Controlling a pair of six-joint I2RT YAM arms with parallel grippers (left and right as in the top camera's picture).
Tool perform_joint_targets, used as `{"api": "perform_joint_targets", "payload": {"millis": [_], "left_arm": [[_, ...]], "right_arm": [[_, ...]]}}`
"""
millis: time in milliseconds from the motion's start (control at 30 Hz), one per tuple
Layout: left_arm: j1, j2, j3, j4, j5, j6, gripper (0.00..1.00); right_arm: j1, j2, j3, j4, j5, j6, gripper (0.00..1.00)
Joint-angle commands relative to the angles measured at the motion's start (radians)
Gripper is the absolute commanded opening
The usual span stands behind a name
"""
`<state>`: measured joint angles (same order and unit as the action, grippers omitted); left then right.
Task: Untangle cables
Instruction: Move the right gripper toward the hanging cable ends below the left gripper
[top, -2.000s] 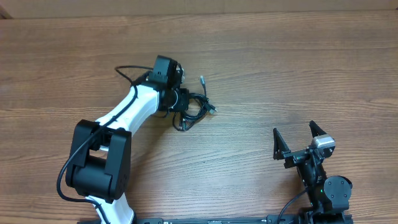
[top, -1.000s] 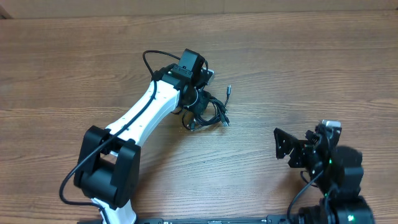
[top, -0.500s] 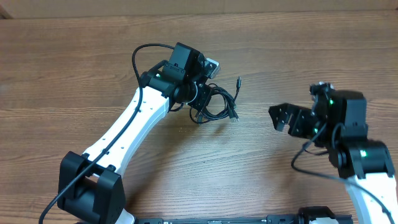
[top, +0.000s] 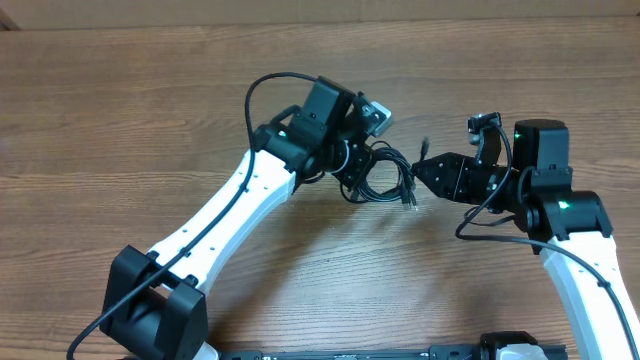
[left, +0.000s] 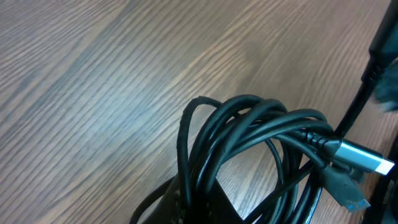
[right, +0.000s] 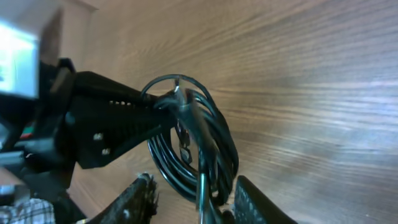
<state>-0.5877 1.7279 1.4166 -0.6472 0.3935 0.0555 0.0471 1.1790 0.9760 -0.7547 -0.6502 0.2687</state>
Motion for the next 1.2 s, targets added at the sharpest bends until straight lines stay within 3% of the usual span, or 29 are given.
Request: {"api": "perform_joint_targets", "payload": {"millis": [0,133,267,567,700,867,1100,1133,1167], "left_arm": [[-0.014,-0.016,0.022,0.014,0.030,0.013,0.06],[-0.017,-0.016,0.022,0.020,0.032,0.012,0.06],[-0.017,-0.016,0.022,0.021,0.072,0.012,0.05],[-0.017,-0.017,0.022,0.024,0.090,0.011,0.05],[-0.014,-0.018,0.022,0.025,0.105,0.011,0.04],[0.008,-0.022,0.022,0.025,0.105,0.011,0.04],[0.026,-0.036,0.022,0.032,0.105,0.008,0.04],[0.026,-0.036,0.022,0.031,0.105,0.008,0.04],[0.026,-0.036,0.022,0.031,0.105,0.008,0.04]], "right_arm": [[-0.002,0.019,0.018,-0.003,-0.025,-0.003,0.39],[-0.002,0.029,0.018,-0.012,-0.025,-0.003,0.38],[-0.003,0.029,0.018,-0.022,0.056,-0.003,0.22],[-0.003,0.031,-0.008,-0.048,0.154,-0.003,0.22],[-0.003,0.046,-0.008,-0.068,0.208,0.006,0.04],[-0.003,0.093,-0.008,-0.159,0.409,0.184,0.04],[-0.003,0.172,-0.008,-0.243,0.463,0.207,0.04],[-0.003,0.176,-0.008,-0.245,0.461,0.207,0.09],[-0.003,0.178,-0.007,-0.251,0.448,0.205,0.20]]}}
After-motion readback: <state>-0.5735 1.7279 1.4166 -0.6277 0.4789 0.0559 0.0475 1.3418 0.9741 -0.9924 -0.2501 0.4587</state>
